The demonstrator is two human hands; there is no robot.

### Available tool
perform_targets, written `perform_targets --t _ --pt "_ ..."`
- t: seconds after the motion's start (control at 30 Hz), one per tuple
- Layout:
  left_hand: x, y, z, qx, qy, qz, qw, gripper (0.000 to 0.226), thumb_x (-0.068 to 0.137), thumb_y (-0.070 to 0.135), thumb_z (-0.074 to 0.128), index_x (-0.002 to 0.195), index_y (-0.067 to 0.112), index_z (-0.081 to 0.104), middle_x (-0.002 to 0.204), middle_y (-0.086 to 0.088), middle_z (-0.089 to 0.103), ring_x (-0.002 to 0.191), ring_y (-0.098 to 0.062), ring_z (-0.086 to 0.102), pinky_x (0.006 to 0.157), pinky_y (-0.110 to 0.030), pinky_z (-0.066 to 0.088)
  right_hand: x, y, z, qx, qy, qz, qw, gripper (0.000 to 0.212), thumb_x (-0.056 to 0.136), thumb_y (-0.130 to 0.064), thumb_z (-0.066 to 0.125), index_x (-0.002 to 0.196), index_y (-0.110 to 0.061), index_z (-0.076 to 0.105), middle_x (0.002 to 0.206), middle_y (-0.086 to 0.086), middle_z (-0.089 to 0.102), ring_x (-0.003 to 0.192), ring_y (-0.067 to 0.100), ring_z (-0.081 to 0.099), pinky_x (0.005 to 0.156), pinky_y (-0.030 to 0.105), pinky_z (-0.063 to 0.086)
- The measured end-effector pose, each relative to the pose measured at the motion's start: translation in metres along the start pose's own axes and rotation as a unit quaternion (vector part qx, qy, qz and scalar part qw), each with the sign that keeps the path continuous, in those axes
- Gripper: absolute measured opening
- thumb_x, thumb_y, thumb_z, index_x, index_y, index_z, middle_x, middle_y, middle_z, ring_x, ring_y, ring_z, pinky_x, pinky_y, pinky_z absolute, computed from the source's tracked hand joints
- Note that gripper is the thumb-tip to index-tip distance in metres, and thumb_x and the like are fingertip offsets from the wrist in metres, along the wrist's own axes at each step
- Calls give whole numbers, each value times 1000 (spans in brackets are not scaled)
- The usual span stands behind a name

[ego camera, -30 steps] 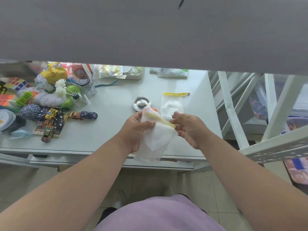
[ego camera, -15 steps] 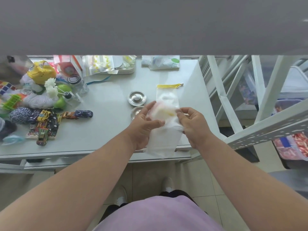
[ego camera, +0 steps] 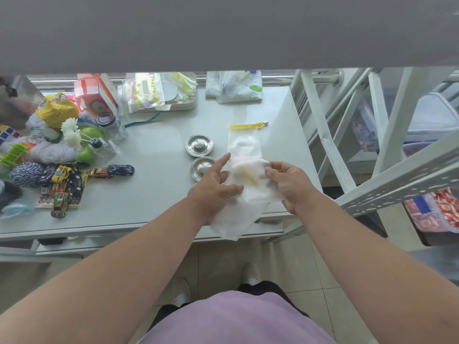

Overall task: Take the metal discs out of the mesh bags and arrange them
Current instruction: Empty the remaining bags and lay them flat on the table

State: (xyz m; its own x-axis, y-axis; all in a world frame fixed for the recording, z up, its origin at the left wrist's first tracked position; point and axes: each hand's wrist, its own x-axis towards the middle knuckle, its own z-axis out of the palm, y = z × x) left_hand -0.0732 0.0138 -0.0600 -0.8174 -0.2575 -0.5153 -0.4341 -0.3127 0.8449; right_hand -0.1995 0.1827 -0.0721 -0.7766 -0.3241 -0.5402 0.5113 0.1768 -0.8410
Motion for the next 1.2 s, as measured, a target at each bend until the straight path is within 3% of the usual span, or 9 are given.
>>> perform_targets --t 0.2,0.27,0.33,0.47,0.57,0.7,0.87,0.97,1.2 --pt "6 3 8 -41 64 18 997 88 96 -11 64 165 36 35 146 -3 67 118 -22 72 88 -37 60 34 3 -18 -22 22 -21 999 31 100 -6 62 123 -25 73 121 8 77 102 30 75 96 51 60" --pt "7 4 8 -47 78 20 996 85 97 -12 61 163 38 39 151 -1 63 122 -21 70 94 -39 60 48 0 -24 -40 39 -28 998 35 101 -7 60 125 -29 72 124 -2 75 112 27 73 103 49 57" --pt "7 4 7 -44 94 23 994 80 98 -10 60 159 40 45 154 1 59 127 -22 68 107 -47 56 58 -5 -28 -47 57 -36 997 38 102 -7 57 133 -28 67 122 -7 74 102 17 69 106 40 55" --pt "4 4 4 -38 121 20 992 70 100 -6 59 152 41 54 151 3 60 126 -27 69 108 -52 56 76 -14 -25 -40 78 -39 995 45 103 -9 53 143 -27 60 117 -8 76 90 13 59 93 29 55" --pt "3 3 2 -43 134 17 990 68 101 -5 59 153 39 54 149 2 61 125 -27 68 100 -46 60 87 -26 -21 -28 81 -59 995 46 103 -6 50 143 -27 60 118 -6 75 86 12 63 88 28 59" --pt "1 4 0 -48 141 21 989 69 100 -5 58 152 40 54 143 6 65 122 -27 70 90 -40 62 102 -47 -23 -55 117 -106 986 45 104 -7 48 142 -26 61 112 -6 72 70 6 56 65 15 53" --pt "5 0 -1 -59 145 19 988 69 99 -6 60 150 41 55 141 3 67 120 -27 70 93 -43 61 116 -51 -36 -138 157 -101 973 45 104 -11 49 146 -25 58 132 0 64 103 15 60 78 17 43" --pt "8 -4 -1 -65 141 23 988 69 98 -6 60 149 40 55 143 1 66 122 -29 70 97 -47 61 123 -49 -37 -149 171 -83 970 48 103 -3 44 145 -22 59 144 -7 60 113 15 60 71 3 42" --pt "12 -4 -2 -85 127 28 988 80 95 -8 64 152 47 53 148 6 65 128 -25 68 99 -47 59 120 -52 -37 -203 182 -101 957 45 105 -18 49 148 -32 55 135 -4 65 117 17 62 88 13 43"
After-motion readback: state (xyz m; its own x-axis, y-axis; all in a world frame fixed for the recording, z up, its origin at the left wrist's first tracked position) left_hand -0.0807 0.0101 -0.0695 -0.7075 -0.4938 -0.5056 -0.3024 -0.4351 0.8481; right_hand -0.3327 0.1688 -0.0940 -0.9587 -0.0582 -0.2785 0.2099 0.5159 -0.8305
